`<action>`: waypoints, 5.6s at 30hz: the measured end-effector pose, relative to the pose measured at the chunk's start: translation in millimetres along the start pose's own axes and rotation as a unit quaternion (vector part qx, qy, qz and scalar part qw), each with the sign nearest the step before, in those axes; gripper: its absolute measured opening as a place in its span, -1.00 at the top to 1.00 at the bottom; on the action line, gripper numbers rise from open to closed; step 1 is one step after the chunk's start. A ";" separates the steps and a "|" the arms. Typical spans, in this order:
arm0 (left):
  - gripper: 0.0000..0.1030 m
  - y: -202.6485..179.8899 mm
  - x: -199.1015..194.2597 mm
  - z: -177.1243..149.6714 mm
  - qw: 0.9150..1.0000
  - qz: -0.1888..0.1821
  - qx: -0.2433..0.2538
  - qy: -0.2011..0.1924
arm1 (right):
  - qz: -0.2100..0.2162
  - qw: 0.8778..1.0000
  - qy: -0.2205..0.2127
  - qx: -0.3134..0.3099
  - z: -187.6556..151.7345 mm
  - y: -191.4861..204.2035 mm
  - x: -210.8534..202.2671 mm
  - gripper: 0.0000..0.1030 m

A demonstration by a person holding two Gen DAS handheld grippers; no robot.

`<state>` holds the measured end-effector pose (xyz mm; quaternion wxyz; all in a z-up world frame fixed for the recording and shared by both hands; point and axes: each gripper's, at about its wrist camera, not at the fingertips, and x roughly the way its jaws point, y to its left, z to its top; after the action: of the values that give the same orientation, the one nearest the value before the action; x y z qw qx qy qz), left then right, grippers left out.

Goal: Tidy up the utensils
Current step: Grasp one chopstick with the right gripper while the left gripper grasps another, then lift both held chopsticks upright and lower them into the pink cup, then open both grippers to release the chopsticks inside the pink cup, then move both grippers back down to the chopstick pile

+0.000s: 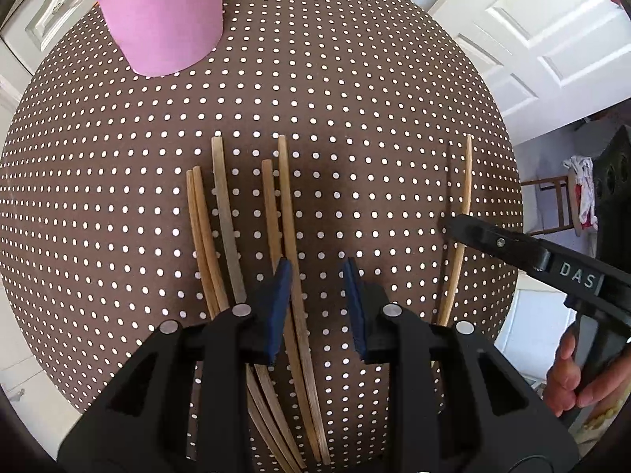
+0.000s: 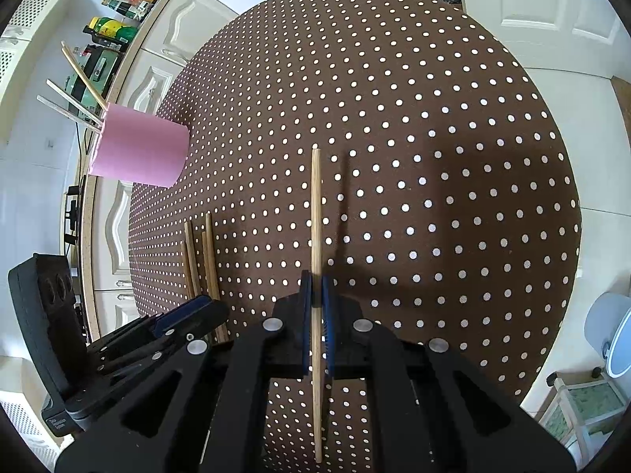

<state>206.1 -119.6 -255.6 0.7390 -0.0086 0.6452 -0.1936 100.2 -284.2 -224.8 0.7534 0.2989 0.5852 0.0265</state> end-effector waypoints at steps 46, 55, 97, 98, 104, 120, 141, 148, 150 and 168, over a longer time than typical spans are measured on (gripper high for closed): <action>0.89 4.5 -144.3 2.3 0.986 0.048 -0.063 -0.150 | 0.013 0.985 -0.116 -0.131 31.3 89.5 -59.6 0.92; 0.89 9.8 -164.4 -1.5 0.976 0.069 -0.059 -0.199 | 0.033 0.971 -0.146 -0.184 40.1 127.7 -73.1 0.92; 0.89 63.0 -287.2 96.8 0.920 0.095 -0.099 -0.366 | 0.045 0.930 -0.180 -0.316 107.6 243.7 -68.7 0.92; 0.89 63.6 -282.0 99.8 0.922 0.097 -0.098 -0.362 | 0.042 0.932 -0.174 -0.316 108.4 243.3 -63.2 0.92; 0.89 75.1 -251.4 107.2 0.931 0.096 -0.113 -0.334 | 0.024 0.938 -0.137 -0.318 113.8 245.3 -34.3 0.92; 0.89 105.9 -189.7 114.5 0.941 0.079 -0.159 -0.287 | 0.024 0.954 -0.069 -0.290 127.4 241.1 18.2 0.83; -0.29 100.9 -177.7 99.3 0.955 0.065 -0.138 -0.254 | -0.009 0.971 -0.102 -0.217 130.0 206.3 -7.9 -0.53; -0.29 97.4 -189.4 85.3 0.952 0.069 -0.133 -0.267 | -0.023 0.968 -0.113 -0.223 114.4 196.9 -23.6 -0.59; -0.29 96.2 -191.9 81.0 0.952 0.071 -0.130 -0.268 | -0.026 0.967 -0.115 -0.225 109.0 194.9 -27.3 -0.60; -0.39 84.1 -203.0 33.9 0.954 0.072 -0.117 -0.265 | -0.041 0.968 -0.129 -0.211 60.4 174.8 -58.3 -0.76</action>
<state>243.0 10.5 -79.1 0.8891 -0.0998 0.4435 -0.0535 190.3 -188.9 -81.9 0.8688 0.1099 0.4762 0.0797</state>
